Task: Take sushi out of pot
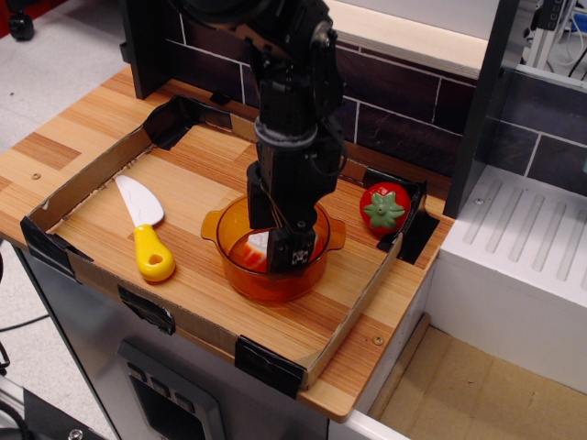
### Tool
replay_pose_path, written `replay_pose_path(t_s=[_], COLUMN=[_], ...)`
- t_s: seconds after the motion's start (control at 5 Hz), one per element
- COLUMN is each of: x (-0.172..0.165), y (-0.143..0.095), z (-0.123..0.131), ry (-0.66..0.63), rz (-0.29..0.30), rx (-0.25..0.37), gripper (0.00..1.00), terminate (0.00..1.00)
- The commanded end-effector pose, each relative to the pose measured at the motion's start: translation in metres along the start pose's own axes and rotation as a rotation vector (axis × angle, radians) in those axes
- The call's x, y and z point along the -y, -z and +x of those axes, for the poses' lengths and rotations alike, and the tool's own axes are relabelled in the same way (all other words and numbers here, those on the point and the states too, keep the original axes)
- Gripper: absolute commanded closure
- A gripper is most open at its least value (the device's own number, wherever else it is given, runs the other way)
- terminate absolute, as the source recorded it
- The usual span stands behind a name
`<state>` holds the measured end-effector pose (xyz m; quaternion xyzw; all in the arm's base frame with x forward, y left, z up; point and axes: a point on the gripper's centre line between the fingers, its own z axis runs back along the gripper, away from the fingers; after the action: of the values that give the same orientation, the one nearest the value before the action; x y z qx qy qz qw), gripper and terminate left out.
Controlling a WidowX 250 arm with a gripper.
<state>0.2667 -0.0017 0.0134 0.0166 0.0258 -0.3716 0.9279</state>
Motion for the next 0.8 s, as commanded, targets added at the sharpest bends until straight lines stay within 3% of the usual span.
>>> replay_pose_path(t_s=[0.0, 0.4, 0.6], x=[-0.005, -0.012, -0.017], y=[-0.008, -0.02, -0.048], z=[-0.006, -0.009, -0.012], ry=[0.01, -0.019, -0.043], rz=[0.018, 0.029, 0.026], rx=[0.026, 0.041, 0.091], gripper=[1.0, 1.0, 1.0], terminate=[0.0, 0.0, 0.0])
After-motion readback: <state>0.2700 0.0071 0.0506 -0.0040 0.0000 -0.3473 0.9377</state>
